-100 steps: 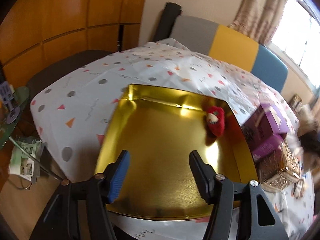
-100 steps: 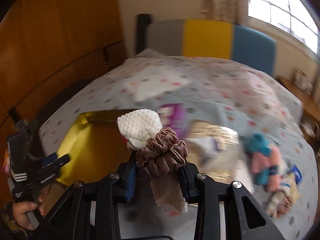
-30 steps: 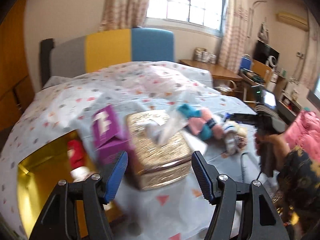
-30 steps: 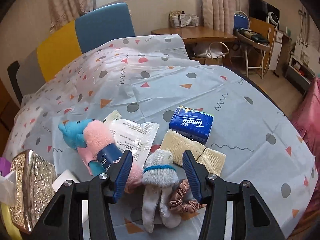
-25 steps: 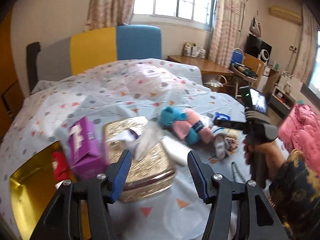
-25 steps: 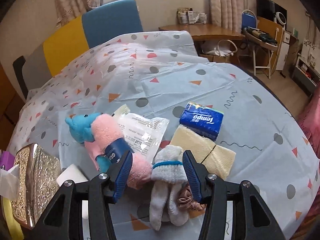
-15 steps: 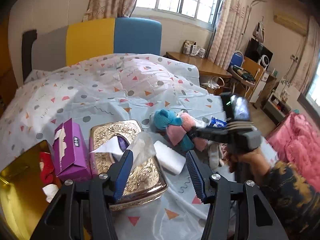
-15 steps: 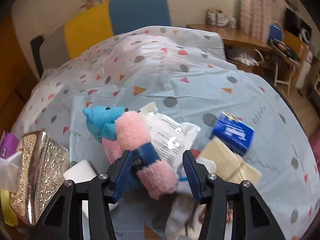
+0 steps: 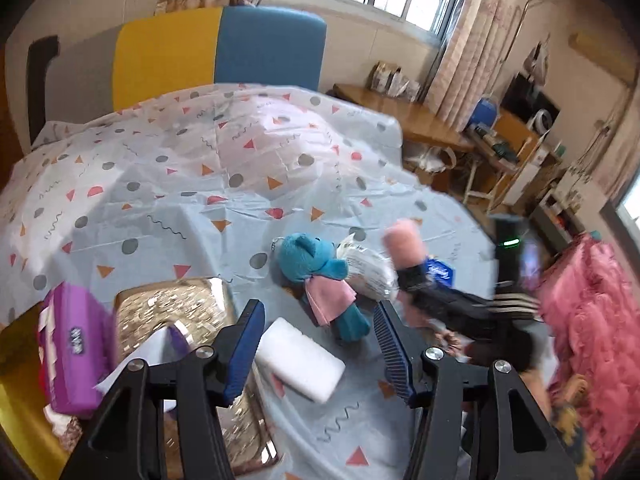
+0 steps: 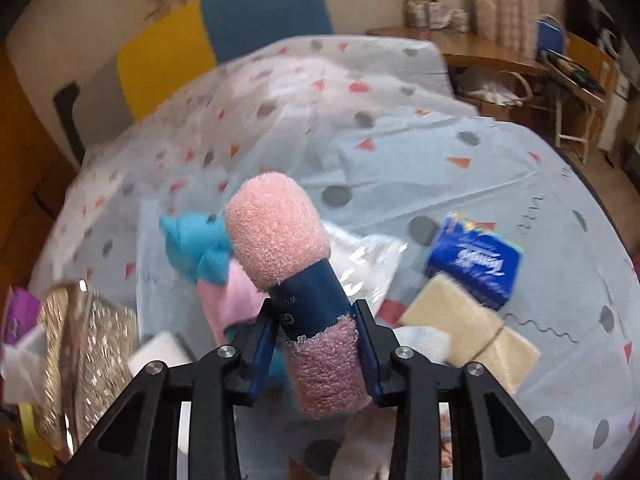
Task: Organize soft objects
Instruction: 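Grasp the blue bear plush with the left gripper while the right gripper grasps the pink towel roll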
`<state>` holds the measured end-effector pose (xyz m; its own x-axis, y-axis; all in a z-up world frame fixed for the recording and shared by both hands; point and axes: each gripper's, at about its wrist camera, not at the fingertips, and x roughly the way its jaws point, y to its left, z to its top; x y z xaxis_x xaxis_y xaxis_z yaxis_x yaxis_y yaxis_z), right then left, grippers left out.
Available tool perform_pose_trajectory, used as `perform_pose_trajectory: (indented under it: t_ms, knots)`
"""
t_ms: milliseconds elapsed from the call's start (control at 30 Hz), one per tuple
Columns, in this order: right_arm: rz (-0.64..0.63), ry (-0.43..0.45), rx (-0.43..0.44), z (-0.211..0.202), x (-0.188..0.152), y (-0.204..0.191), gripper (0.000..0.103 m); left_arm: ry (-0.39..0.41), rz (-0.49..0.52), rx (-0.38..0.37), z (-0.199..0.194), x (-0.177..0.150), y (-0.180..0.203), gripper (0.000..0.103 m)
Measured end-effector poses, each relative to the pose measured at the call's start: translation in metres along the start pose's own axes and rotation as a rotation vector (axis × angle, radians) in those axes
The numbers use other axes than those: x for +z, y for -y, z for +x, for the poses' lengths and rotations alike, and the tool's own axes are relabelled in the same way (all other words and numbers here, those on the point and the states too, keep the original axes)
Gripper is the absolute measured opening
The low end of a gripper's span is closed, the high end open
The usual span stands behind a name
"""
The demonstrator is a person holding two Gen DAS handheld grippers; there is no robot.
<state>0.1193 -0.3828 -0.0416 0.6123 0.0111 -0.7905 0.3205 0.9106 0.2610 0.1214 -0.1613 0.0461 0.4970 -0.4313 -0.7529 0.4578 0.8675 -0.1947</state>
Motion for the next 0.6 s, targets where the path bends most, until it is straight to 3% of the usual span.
perform_pose_trajectory:
  t_ms: [200,333,433,500,600]
  knots:
    - [0.143,0.042,-0.02,-0.01,0.011,0.03,0.037,-0.126,-0.044,0.05,0.078,0.005,0.018,0.058]
    - [0.148,0.055,-0.014,-0.011,0.012,0.029,0.037,-0.18,-0.071,0.103,0.126,0.01,0.017,0.058]
    - [0.138,0.044,-0.002,-0.009,0.011,0.024,0.037,-0.177,-0.092,0.183,0.152,0.015,0.008,0.058]
    - [0.129,0.04,0.0,-0.007,0.011,0.022,0.037,-0.192,-0.136,0.173,0.167,0.019,-0.003,0.064]
    - [0.118,0.037,0.01,-0.005,0.012,0.019,0.037,-0.195,-0.197,0.15,0.182,0.025,-0.014,0.065]
